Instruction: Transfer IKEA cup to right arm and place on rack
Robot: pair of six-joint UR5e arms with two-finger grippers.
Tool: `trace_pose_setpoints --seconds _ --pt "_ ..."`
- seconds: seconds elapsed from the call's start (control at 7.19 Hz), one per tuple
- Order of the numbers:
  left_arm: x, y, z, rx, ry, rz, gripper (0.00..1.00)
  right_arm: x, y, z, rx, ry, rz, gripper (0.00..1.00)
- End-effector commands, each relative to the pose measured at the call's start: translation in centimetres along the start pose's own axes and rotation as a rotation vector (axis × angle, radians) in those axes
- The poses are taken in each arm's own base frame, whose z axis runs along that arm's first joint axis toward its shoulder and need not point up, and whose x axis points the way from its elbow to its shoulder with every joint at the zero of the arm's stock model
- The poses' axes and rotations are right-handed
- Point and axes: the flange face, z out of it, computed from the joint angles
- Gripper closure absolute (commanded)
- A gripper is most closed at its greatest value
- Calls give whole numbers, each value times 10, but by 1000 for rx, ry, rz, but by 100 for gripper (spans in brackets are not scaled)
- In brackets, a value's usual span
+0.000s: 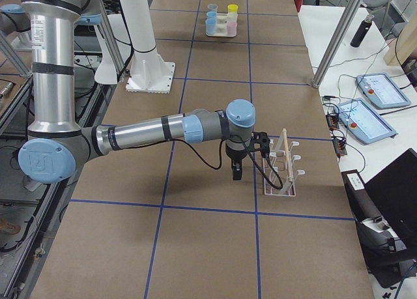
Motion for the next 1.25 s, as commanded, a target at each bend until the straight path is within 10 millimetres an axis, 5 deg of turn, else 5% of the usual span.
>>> trace_pose_setpoints --seconds 0.0,0.56,1.11 --pt "12 3 14 -49 36 25 0 -1 0 2 -5 -16 1 0" --pt "-19 18 98 -216 -54 22 0 -7 0 1 -9 -52 -2 0" --pt "-25 19 146 -265 -49 79 0 -20 -1 9 24 -64 -81 0"
